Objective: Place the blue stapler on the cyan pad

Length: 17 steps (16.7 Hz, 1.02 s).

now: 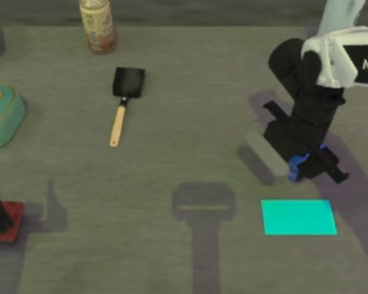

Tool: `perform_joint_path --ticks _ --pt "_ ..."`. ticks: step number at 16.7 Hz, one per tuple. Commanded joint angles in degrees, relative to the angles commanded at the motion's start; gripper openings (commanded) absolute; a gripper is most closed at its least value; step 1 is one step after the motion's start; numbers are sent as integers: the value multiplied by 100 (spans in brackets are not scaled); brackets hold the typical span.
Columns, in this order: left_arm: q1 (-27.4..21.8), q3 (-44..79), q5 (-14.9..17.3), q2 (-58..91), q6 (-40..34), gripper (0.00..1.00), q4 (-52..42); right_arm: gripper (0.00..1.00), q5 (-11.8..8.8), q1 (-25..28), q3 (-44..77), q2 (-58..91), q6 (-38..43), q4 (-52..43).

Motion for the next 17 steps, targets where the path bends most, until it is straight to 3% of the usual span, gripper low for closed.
perform_joint_path --ticks 2,3,12,17 --pt "0 0 0 0 0 100 0 2 0 0 0 0 0 0" --pt "0 0 0 0 0 100 0 0 0 0 0 0 0 0" --pt "0 0 0 0 0 100 0 0 1 -11 22 -11 2 -19" --pt "0 0 0 0 0 100 0 0 4 7 711 -262 -28 -995"
